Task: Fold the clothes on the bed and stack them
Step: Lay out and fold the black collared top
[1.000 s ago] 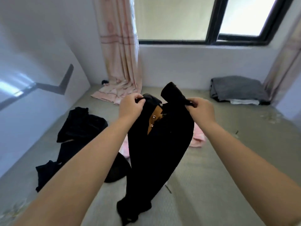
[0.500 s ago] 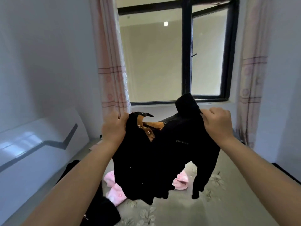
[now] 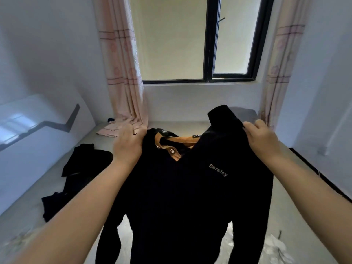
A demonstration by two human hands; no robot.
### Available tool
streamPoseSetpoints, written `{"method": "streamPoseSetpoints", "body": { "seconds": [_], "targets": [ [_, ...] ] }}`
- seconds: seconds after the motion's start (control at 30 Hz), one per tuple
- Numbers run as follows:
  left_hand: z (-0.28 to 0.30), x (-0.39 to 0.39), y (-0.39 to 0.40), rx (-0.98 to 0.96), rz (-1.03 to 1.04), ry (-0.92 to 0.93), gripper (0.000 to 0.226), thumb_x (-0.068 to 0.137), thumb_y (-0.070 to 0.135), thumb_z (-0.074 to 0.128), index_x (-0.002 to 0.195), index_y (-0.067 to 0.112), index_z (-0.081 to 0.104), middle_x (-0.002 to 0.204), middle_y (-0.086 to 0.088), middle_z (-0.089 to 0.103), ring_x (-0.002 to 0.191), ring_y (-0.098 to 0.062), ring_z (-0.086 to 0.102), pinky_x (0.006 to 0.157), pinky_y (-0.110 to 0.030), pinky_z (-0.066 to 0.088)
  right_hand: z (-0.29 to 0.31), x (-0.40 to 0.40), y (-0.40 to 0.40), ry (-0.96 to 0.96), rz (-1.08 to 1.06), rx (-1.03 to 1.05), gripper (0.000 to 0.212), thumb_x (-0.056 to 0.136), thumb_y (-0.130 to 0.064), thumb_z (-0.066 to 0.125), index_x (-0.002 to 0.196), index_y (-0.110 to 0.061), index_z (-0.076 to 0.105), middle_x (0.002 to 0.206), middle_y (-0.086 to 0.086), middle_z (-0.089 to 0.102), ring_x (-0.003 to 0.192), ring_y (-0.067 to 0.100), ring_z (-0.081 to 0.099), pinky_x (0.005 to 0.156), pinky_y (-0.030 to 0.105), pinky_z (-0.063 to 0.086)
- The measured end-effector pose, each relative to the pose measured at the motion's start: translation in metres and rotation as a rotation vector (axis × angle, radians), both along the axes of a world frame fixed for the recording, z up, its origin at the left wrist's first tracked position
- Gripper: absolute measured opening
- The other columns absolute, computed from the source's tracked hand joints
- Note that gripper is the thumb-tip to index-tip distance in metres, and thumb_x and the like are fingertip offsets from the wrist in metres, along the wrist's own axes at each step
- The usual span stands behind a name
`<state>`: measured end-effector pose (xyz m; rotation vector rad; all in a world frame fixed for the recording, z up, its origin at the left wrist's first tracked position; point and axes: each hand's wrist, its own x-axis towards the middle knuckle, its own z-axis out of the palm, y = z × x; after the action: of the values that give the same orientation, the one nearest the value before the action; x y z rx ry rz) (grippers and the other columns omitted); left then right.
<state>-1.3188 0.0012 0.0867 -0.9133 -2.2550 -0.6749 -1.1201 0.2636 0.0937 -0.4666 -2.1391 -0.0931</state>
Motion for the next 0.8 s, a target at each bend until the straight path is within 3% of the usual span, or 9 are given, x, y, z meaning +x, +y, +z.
{"method": "streamPoseSetpoints", "body": {
  "seconds": [0.07,0.13,0.23,0.37,0.43,0.5,0.63,0.7,0.8],
  "targets": [
    [-0.023,-0.014,0.011,-0.080,0.029,-0.033,0.012,0.089,0.005,0.051,0.096,0.016,0.053,0.084,-0.011,0.047,0.092,-0.038,0.048,0.059,-0.040,0.035,-0.026,-0.010,0.017,-0.044,-0.015,0.015,0.017,0.080,-0.004,0.053,0.080,0.008,0.065,0.060,0.025,0.048,0.037,0.033,0.046,0.040,0.026,0.032],
    [-0.055,-0.029,0.029,-0.192,0.056,-0.039,0.019,0.087,0.004,0.053,0.103,0.011,0.062,0.087,-0.022,0.048,0.087,-0.038,0.048,0.056,-0.038,0.034,-0.057,-0.029,0.033,-0.131,0.028,-0.045,0.014,0.077,-0.004,0.056,0.076,0.009,0.062,0.058,0.023,0.045,0.037,0.032,0.044,0.044,0.025,0.026],
    [-0.113,-0.065,0.059,-0.257,0.047,-0.093,0.018,0.080,-0.005,0.059,0.096,0.001,0.066,0.083,-0.031,0.050,0.077,-0.044,0.051,0.051,-0.040,0.036,-0.116,-0.068,0.071,-0.268,0.068,-0.095,0.010,0.067,0.012,0.068,0.075,0.009,0.062,0.057,0.023,0.044,0.037,0.031,0.042,0.044,0.024,0.026],
    [-0.214,-0.112,0.098,-0.395,0.103,-0.272,0.019,0.081,-0.006,0.056,0.096,0.004,0.064,0.086,-0.029,0.051,0.077,-0.042,0.051,0.051,-0.040,0.037,-0.215,-0.124,0.114,-0.458,0.129,-0.230,0.011,0.066,0.012,0.069,0.075,0.008,0.063,0.059,0.025,0.047,0.036,0.033,0.045,0.038,0.029,0.033],
    [-0.266,-0.127,0.112,-0.468,0.152,-0.387,0.022,0.087,0.000,0.049,0.105,0.007,0.061,0.094,-0.026,0.052,0.084,-0.039,0.051,0.057,-0.038,0.034,-0.268,-0.146,0.129,-0.516,0.145,-0.310,0.012,0.066,0.011,0.069,0.075,0.007,0.064,0.058,0.025,0.046,0.034,0.034,0.043,0.039,0.028,0.031],
    [-0.317,-0.137,0.123,-0.506,0.166,-0.494,0.021,0.092,0.013,0.046,0.109,0.008,0.057,0.093,-0.022,0.052,0.088,-0.036,0.051,0.057,-0.036,0.030,-0.320,-0.163,0.139,-0.586,0.137,-0.400,0.011,0.073,0.008,0.067,0.083,0.006,0.066,0.063,0.027,0.047,0.040,0.038,0.047,0.040,0.034,0.036],
    [-0.385,-0.145,0.138,-0.518,0.145,-0.669,0.021,0.094,0.025,0.038,0.088,0.008,0.048,0.086,-0.018,0.058,0.083,-0.036,0.057,0.059,-0.036,0.033,-0.392,-0.180,0.149,-0.759,0.105,-0.536,0.018,0.086,-0.004,0.057,0.102,0.002,0.064,0.075,0.023,0.048,0.059,0.038,0.051,0.051,0.038,0.038],
    [-0.393,-0.156,0.144,-0.459,0.145,-0.649,0.024,0.093,0.024,0.038,0.081,0.007,0.049,0.082,-0.020,0.059,0.079,-0.038,0.057,0.057,-0.036,0.033,-0.401,-0.191,0.153,-0.704,0.137,-0.530,0.017,0.087,-0.005,0.057,0.098,0.005,0.065,0.074,0.026,0.050,0.058,0.040,0.052,0.050,0.041,0.042],
    [-0.387,-0.180,0.157,-0.222,0.084,-0.424,0.029,0.089,0.017,0.041,0.085,-0.005,0.059,0.078,-0.028,0.060,0.071,-0.042,0.058,0.056,-0.040,0.042,-0.395,-0.218,0.169,-0.455,0.150,-0.415,0.027,0.086,-0.013,0.050,0.087,0.009,0.066,0.065,0.029,0.051,0.049,0.040,0.053,0.045,0.039,0.045]
  ]
}}
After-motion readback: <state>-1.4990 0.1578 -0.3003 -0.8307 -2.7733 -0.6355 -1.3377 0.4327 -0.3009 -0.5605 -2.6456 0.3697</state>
